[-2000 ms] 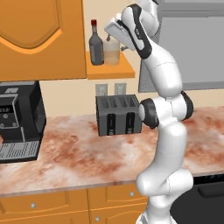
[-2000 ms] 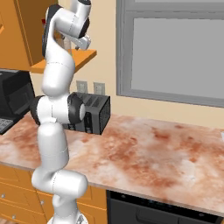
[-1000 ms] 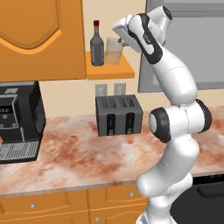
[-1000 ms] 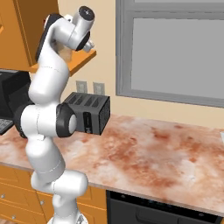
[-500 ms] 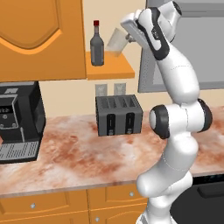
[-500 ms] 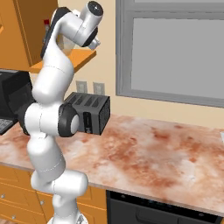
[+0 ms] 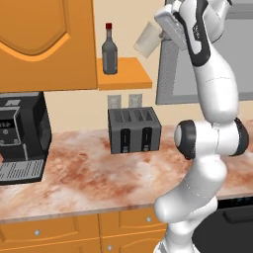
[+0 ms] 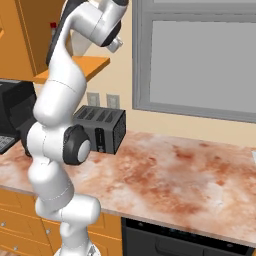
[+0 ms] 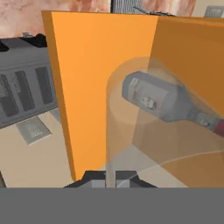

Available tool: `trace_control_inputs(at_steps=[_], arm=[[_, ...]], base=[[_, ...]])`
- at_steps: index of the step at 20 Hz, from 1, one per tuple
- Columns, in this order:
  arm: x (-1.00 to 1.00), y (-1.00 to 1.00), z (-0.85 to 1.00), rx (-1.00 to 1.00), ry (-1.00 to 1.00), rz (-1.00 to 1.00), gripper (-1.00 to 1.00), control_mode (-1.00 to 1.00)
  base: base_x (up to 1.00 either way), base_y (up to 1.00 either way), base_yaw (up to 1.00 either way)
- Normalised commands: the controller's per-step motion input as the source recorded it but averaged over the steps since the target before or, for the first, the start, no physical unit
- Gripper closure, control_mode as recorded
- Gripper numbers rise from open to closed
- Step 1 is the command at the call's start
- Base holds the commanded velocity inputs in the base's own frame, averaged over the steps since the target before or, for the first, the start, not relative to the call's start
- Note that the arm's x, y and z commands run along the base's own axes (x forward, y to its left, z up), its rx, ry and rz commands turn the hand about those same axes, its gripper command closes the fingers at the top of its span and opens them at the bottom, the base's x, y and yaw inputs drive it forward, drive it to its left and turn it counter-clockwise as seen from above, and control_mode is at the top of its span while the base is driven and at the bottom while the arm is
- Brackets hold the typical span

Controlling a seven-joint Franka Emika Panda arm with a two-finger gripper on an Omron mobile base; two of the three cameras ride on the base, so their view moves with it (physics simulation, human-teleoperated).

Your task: There is a bowl on the dining counter. Grab a lemon wedge from the fridge and place it in the bowl. Then get the liquor bottle and glass cup from the cabinet and place them next to the bowl.

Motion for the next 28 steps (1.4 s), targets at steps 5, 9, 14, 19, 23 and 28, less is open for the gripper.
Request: trace_control_inputs(at_steps=[5, 9, 14, 19, 23, 28], arm=[[-0.83, -0.45, 0.2, 0.03, 0.0, -0.08, 1.0, -1.0], [-0.86, -0.47, 0.1, 0.03, 0.0, -0.07, 1.0, -1.0], [-0.8, -0.45, 0.01, 0.02, -0.03, -0.05, 1.0, -1.0], [-0.45, -0.17, 0.0, 0.0, -0.02, -0.03, 1.0, -1.0], [0.0, 0.0, 0.0, 0.0, 0.0, 0.0, 1.0, -1.0], [-0.36, -0.05, 0.0, 0.0, 0.0, -0.02, 1.0, -1.0]], base=[[0.0, 0.0, 0.0], [0.0, 0.0, 0.0], [0.0, 0.0, 0.0], [0.0, 0.0, 0.0], [0.0, 0.0, 0.0], [0.0, 0.0, 0.0]])
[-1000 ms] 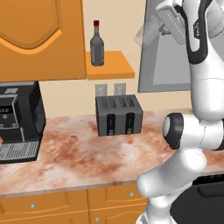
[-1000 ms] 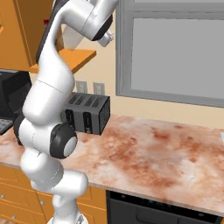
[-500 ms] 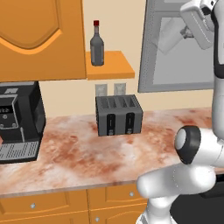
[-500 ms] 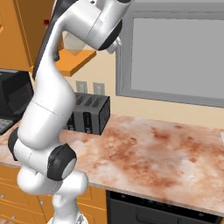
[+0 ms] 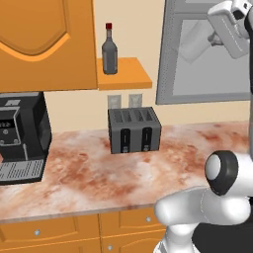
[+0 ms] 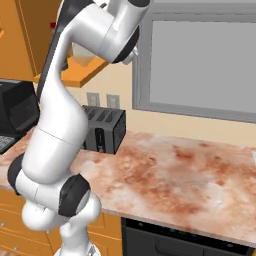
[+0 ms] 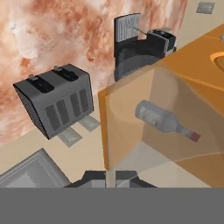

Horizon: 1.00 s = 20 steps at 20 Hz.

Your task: There is a bowl on the dining counter. Grab a lemon wedge from the fridge and place it in the bowl. Then get the liquor bottle and glass cup from the cabinet and place them next to the bowl.

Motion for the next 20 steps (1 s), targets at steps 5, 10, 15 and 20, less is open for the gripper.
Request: trace_control_inputs(at_steps=[5, 10, 15, 20], arm=[[-0.35, -0.07, 0.0, 0.0, 0.0, -0.04, 1.0, 1.0], [0.0, 0.0, 0.0, 0.0, 0.0, 0.0, 1.0, 1.0], [0.0, 0.0, 0.0, 0.0, 0.0, 0.0, 1.0, 1.0], [0.0, 0.0, 0.0, 0.0, 0.0, 0.0, 1.0, 1.0]], base=[[-0.31, -0.07, -0.06], [-0.79, -0.21, -0.35], [-0.53, -0.1, -0.56], [-0.25, 0.0, -0.67]])
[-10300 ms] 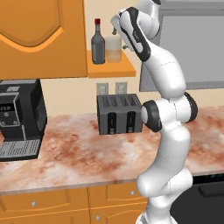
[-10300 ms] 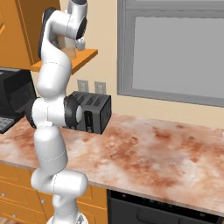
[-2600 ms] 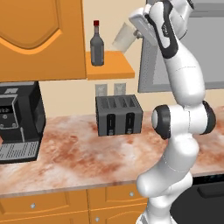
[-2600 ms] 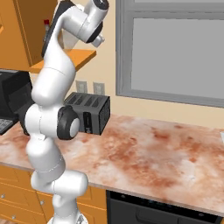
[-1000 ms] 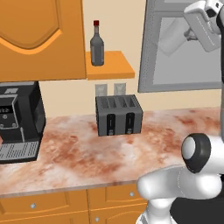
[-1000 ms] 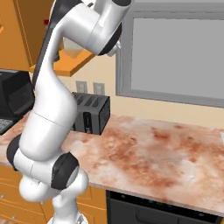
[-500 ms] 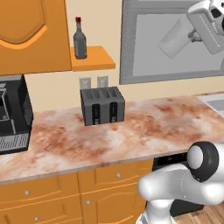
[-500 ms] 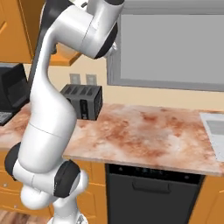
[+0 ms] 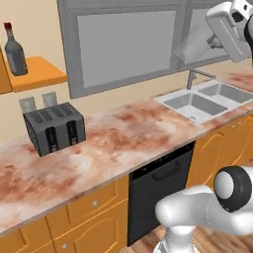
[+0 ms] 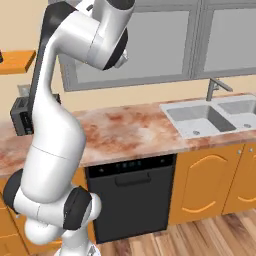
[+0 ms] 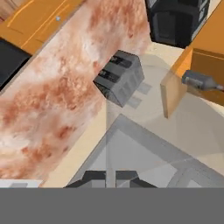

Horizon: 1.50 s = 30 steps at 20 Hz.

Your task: There is a bowl on the dining counter. Grab a lemon wedge from the fridge and place it in the bowl. Then get the liquor bottle and glass cup from the cabinet and place them next to the bowl.

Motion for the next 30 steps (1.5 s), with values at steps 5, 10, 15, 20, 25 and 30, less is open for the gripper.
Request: trace_control_inputs(at_steps=[5, 10, 15, 20, 25, 30], arm=[[0.0, 0.0, 0.0, 0.0, 0.0, 0.0, 1.0, 1.0], [0.0, 0.0, 0.0, 0.0, 0.0, 0.0, 1.0, 1.0], [0.0, 0.0, 0.0, 0.0, 0.0, 0.0, 1.0, 1.0], [0.0, 0.0, 0.0, 0.0, 0.0, 0.0, 1.0, 1.0], [0.0, 0.0, 0.0, 0.0, 0.0, 0.0, 1.0, 1.0], [0.0, 0.0, 0.0, 0.0, 0.0, 0.0, 1.0, 1.0]], base=[[-0.12, -0.02, -0.7], [-0.06, -0.08, -0.7], [0.0, -0.07, -0.73], [0.0, -0.14, -0.73], [0.0, -0.35, -0.69], [0.0, -0.52, -0.64]])
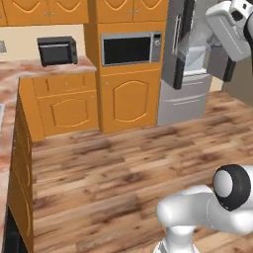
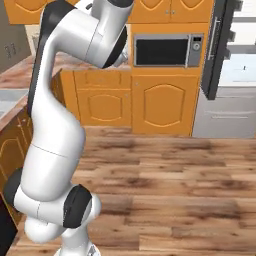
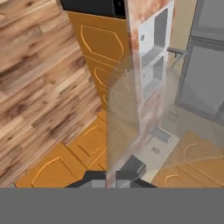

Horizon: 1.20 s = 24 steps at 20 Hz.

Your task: There is a bowl on the dining counter. Grab a lemon wedge from the fridge and place it in the bowl. Then get the liquor bottle and glass cup from the cabinet and place them next to the bowl.

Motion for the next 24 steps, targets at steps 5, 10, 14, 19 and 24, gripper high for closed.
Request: trace_control_inputs(at_steps=[5, 10, 14, 19, 24], arm=[[0.0, 0.0, 0.0, 0.0, 0.0, 0.0, 1.0, 1.0], [0.0, 0.0, 0.0, 0.0, 0.0, 0.0, 1.0, 1.0], [0.0, 0.0, 0.0, 0.0, 0.0, 0.0, 1.0, 1.0], [0.0, 0.0, 0.0, 0.0, 0.0, 0.0, 1.0, 1.0], [0.0, 0.0, 0.0, 0.0, 0.0, 0.0, 1.0, 1.0]], base=[[0.05, -0.55, -0.62], [0.15, -0.47, -0.6], [0.4, -0.23, -0.54], [0.63, 0.14, -0.5], [0.7, 0.19, -0.48]])
